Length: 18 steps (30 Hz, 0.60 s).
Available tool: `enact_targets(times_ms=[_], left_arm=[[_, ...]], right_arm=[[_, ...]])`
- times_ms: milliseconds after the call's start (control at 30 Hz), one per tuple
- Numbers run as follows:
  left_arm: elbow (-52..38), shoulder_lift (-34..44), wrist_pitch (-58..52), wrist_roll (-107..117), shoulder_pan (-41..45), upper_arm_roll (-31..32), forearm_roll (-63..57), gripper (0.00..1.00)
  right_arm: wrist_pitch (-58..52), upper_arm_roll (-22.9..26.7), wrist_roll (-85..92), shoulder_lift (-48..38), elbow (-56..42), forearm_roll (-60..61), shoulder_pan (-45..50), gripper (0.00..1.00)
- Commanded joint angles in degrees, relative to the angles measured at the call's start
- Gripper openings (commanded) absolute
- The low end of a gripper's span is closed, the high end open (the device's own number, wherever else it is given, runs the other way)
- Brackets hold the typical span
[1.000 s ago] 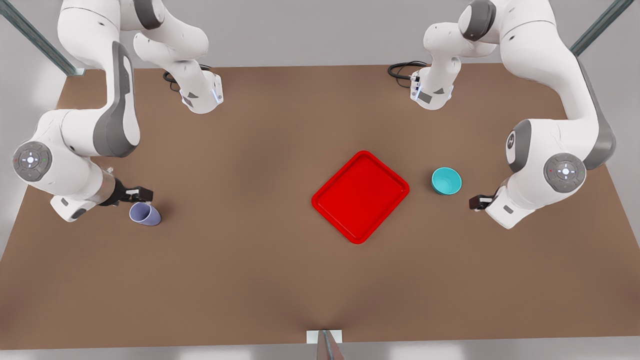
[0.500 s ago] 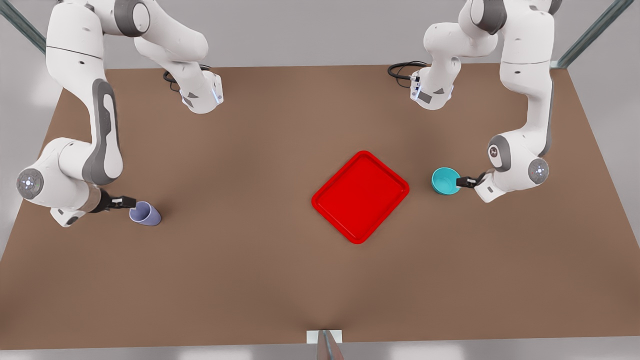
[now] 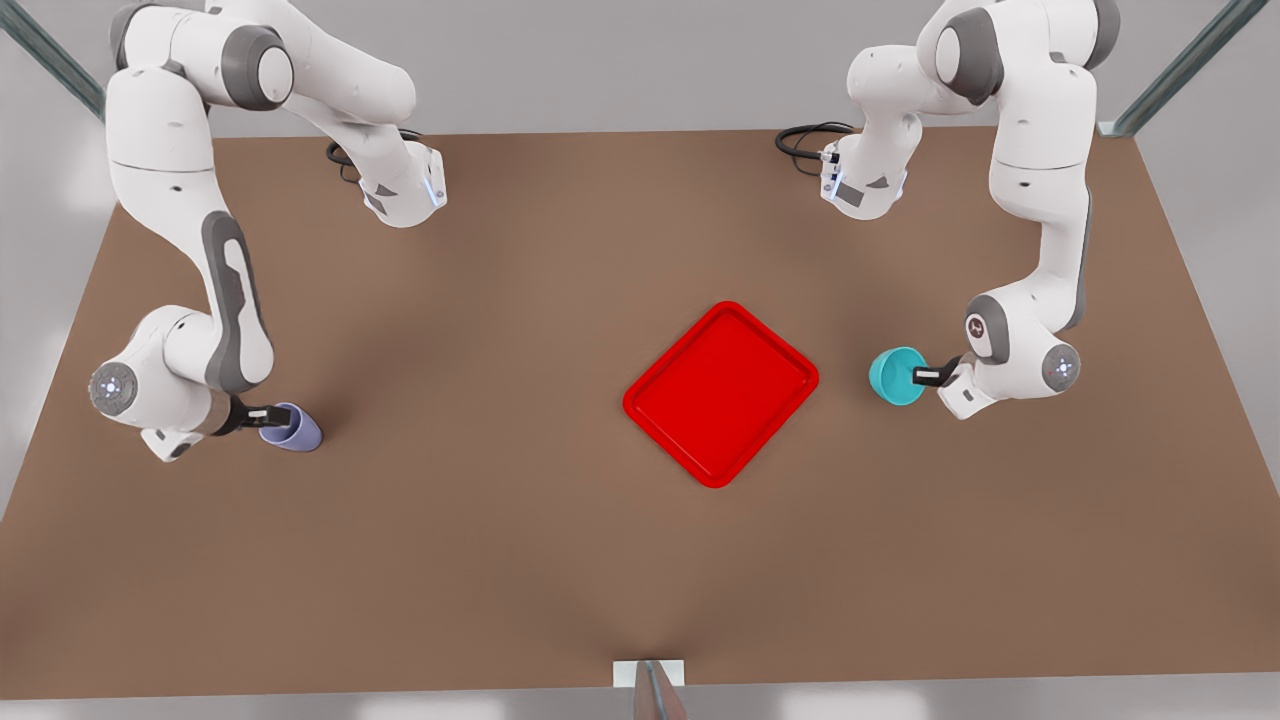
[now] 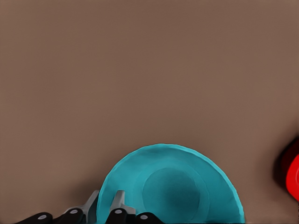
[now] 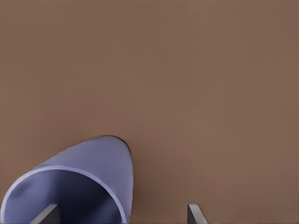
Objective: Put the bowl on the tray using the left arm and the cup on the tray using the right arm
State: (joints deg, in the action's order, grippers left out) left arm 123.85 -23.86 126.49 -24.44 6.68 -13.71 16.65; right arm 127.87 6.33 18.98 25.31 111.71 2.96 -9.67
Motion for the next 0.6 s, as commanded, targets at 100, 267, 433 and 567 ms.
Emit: enact_targets(times_ms=[100, 267, 433, 567], left_arm=[[-0.36, 0.13, -1.77, -0.08, 0.08, 0.00, 0.41, 0.21], [-5.19, 0.65, -10.38, 0.18, 0.17, 0.09, 0.41, 0.21], [-7.65, 1.88, -14.33, 0.62, 0.26, 0.53, 3.39, 0.21], [-14.51, 1.71, -17.85, 12.31, 0.35, 8.08, 8.93, 0.21]], right_arm=[[0.10, 0.00, 0.79, 0.62, -0.26, 0.03, -0.44, 0.64], [1.07, -0.09, 0.44, 1.50, -0.17, 0.03, -0.79, 0.37], [0.89, -0.09, -0.70, 1.67, -0.09, 0.65, -0.18, 0.21], [0.36, -0.18, 1.05, 1.76, -0.26, 0.74, -0.27, 0.21]])
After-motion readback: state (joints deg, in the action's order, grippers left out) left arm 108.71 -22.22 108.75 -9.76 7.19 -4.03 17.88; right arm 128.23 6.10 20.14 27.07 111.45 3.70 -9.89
